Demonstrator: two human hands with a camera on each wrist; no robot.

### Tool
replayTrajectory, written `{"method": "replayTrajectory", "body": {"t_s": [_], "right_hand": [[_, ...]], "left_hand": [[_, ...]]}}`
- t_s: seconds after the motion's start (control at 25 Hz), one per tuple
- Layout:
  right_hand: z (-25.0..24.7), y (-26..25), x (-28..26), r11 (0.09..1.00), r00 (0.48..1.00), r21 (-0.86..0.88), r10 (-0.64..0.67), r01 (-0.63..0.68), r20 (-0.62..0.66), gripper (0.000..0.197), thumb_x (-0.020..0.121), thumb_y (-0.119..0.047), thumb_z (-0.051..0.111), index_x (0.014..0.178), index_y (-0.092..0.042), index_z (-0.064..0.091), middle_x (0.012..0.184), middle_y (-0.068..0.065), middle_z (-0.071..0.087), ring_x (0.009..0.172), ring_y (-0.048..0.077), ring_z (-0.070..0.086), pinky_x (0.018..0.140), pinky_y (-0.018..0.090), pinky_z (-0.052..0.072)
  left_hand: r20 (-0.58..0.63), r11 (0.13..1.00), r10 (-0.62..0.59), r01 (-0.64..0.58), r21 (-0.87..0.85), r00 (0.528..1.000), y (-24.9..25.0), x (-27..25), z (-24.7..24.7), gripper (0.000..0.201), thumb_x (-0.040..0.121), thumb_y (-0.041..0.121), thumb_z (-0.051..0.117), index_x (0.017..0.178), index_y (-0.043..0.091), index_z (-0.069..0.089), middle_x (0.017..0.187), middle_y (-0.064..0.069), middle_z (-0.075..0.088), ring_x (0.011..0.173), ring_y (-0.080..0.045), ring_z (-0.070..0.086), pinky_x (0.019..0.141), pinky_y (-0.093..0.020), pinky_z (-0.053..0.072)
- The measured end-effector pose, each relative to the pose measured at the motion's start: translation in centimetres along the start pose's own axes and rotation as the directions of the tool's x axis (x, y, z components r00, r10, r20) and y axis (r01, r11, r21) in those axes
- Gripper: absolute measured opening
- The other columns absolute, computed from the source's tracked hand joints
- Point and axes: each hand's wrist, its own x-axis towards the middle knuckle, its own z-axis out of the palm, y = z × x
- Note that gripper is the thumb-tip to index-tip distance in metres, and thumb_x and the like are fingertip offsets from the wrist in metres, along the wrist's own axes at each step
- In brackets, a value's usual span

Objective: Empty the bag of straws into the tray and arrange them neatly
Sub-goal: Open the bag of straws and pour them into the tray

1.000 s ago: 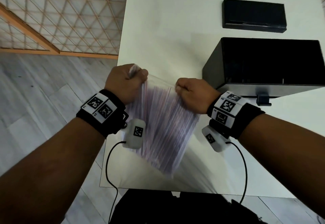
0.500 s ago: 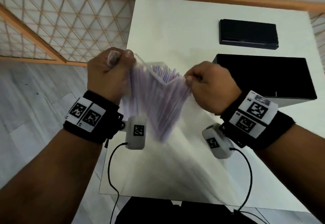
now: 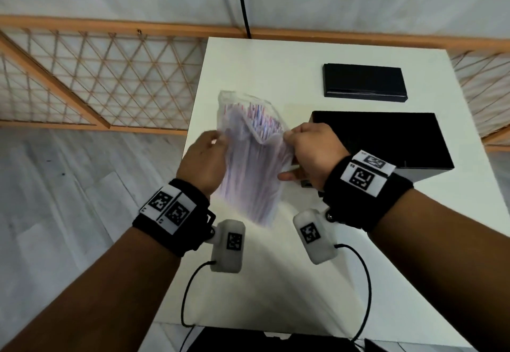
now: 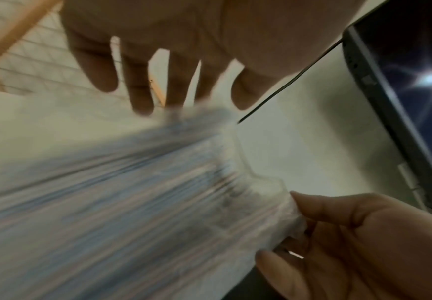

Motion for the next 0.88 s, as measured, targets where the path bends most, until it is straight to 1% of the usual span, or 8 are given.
{"method": "replayTrajectory", "body": {"t_s": [0.12, 0.28, 0.36, 0.44, 0.52, 0.64, 0.8, 0.88], "right_hand": [[0.0, 0.4, 0.0, 0.993, 0.999, -0.108, -0.054, 0.053, -0.003, 0.028, 0.087, 0.002, 0.062, 0.061, -0.008, 0.059, 0.057, 0.008, 0.058, 0.046, 0.018, 0.064, 0.063, 0.055, 0.061], [0.3, 0.3, 0.5, 0.947, 0.983, -0.265, -0.184, 0.18, 0.011, 0.02, 0.076, -0.011, 0.064, 0.059, -0.019, 0.07, 0.058, 0.005, 0.069, 0.064, 0.029, 0.072, 0.066, 0.051, 0.062], [0.3, 0.2, 0.4, 0.917, 0.97, -0.319, -0.243, 0.241, 0.035, 0.01, 0.073, -0.018, 0.066, 0.067, -0.022, 0.073, 0.061, 0.0, 0.071, 0.063, 0.019, 0.072, 0.062, 0.041, 0.062], [-0.1, 0.1, -0.4, 0.898, 0.961, -0.345, -0.27, 0.273, 0.059, 0.011, 0.075, -0.017, 0.07, 0.065, -0.014, 0.072, 0.057, -0.003, 0.068, 0.047, 0.003, 0.059, 0.046, 0.024, 0.05], [-0.5, 0.1, -0.6, 0.894, 0.962, -0.36, -0.268, 0.266, 0.046, 0.018, 0.075, -0.019, 0.073, 0.061, -0.01, 0.069, 0.055, -0.001, 0.065, 0.042, 0.004, 0.053, 0.042, 0.023, 0.044], [-0.7, 0.3, -0.3, 0.956, 0.978, -0.221, -0.204, 0.191, -0.036, 0.027, 0.072, -0.026, 0.078, 0.06, -0.007, 0.063, 0.062, 0.009, 0.065, 0.06, 0.025, 0.068, 0.057, 0.048, 0.061], [-0.9, -0.8, -0.1, 0.923, 0.995, -0.374, -0.1, 0.087, -0.015, 0.052, 0.072, -0.04, 0.083, 0.109, -0.019, 0.053, 0.1, 0.007, 0.061, 0.074, 0.03, 0.07, 0.041, 0.028, 0.052], [-0.9, -1.8, 0.1, 0.826, 0.993, -0.553, -0.074, 0.111, 0.089, 0.049, 0.078, -0.042, 0.077, 0.116, -0.022, 0.055, 0.102, 0.007, 0.064, 0.07, 0.028, 0.071, 0.042, 0.032, 0.055]], "left_hand": [[0.152, 0.975, -0.2, 0.211, -0.062, 0.968, -0.6, -0.7, 0.4, 0.026, 0.105, 0.032, 0.049, 0.112, 0.02, 0.071, 0.112, -0.004, 0.07, 0.084, -0.025, 0.064, 0.07, -0.03, 0.043], [0.284, 0.904, -0.293, 0.361, -0.228, 0.913, 0.9, -2.0, 2.2, 0.035, 0.099, 0.053, 0.053, 0.102, 0.02, 0.065, 0.111, -0.009, 0.072, 0.085, -0.032, 0.073, 0.086, -0.042, 0.05], [0.311, 0.831, -0.344, 0.441, -0.338, 0.886, 1.6, -1.9, 2.2, 0.053, 0.091, 0.07, 0.052, 0.11, 0.022, 0.063, 0.112, -0.011, 0.071, 0.091, -0.039, 0.075, 0.089, -0.047, 0.054], [0.319, 0.791, -0.363, 0.47, -0.392, 0.876, 2.0, -1.3, 1.8, 0.059, 0.088, 0.073, 0.054, 0.117, 0.023, 0.063, 0.108, -0.012, 0.073, 0.084, -0.039, 0.077, 0.08, -0.044, 0.057], [0.282, 0.799, -0.339, 0.433, -0.418, 0.898, 2.3, -0.6, 1.6, 0.034, 0.095, 0.048, 0.06, 0.106, 0.016, 0.066, 0.095, -0.012, 0.073, 0.069, -0.032, 0.076, 0.07, -0.037, 0.058], [0.191, 0.814, -0.26, 0.322, -0.483, 0.946, 2.3, 0.1, 1.6, 0.014, 0.102, 0.019, 0.055, 0.097, 0.012, 0.066, 0.079, -0.008, 0.073, 0.06, -0.026, 0.074, 0.063, -0.035, 0.061], [0.145, 0.859, -0.148, 0.2, -0.472, 0.978, 1.8, 0.0, 2.3, 0.018, 0.104, 0.012, 0.053, 0.088, 0.013, 0.059, 0.064, -0.003, 0.068, 0.057, -0.02, 0.071, 0.061, -0.034, 0.06], [0.143, 0.872, -0.094, 0.151, -0.466, 0.985, 1.5, 0.0, 2.7, 0.019, 0.104, 0.01, 0.055, 0.086, 0.014, 0.061, 0.062, -0.002, 0.066, 0.058, -0.018, 0.069, 0.06, -0.032, 0.059]]}}
